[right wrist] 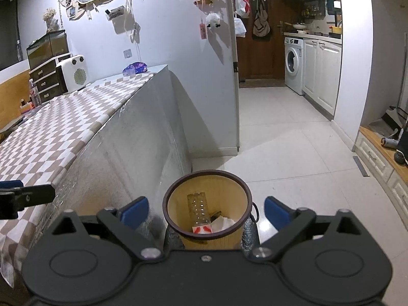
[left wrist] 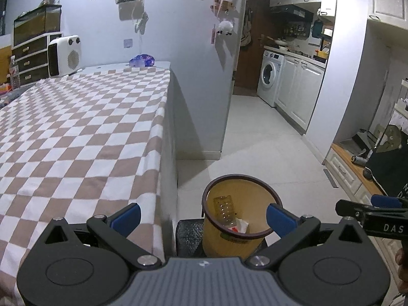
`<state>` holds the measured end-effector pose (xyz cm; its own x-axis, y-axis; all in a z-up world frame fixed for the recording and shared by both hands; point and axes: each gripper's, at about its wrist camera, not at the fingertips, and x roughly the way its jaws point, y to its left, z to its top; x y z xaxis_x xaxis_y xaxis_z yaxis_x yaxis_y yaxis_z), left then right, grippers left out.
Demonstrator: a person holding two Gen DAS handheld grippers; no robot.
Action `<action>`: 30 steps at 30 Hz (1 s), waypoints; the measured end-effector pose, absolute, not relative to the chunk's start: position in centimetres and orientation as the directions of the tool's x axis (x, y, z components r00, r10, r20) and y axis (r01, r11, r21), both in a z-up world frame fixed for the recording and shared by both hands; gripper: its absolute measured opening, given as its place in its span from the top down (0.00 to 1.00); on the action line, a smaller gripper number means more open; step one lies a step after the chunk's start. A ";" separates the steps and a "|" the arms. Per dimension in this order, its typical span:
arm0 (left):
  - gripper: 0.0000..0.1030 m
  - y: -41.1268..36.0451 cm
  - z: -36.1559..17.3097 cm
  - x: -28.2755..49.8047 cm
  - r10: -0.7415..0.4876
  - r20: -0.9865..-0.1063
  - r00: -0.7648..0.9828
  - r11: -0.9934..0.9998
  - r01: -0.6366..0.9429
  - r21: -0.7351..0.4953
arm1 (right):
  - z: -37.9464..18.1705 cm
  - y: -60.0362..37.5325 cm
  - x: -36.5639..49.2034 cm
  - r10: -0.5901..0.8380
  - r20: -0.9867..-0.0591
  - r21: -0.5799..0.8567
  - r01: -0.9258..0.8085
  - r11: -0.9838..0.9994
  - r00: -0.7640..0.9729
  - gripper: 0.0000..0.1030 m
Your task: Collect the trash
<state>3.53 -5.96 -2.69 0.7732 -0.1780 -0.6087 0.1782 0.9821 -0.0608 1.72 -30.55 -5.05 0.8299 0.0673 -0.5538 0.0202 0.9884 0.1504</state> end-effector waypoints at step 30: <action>0.00 -3.7 -3.9 3.7 -0.122 -0.657 0.744 0.989 0.144 -0.021 | -4.3 -27.8 0.9 -0.054 -0.620 0.038 0.098 0.994 0.783 0.00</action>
<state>3.73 -3.72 -3.89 0.7440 -0.1219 -0.6570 0.1438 0.9894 -0.0207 0.89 -27.78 -4.31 0.7829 -0.0535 -0.6198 0.0978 0.9945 0.0376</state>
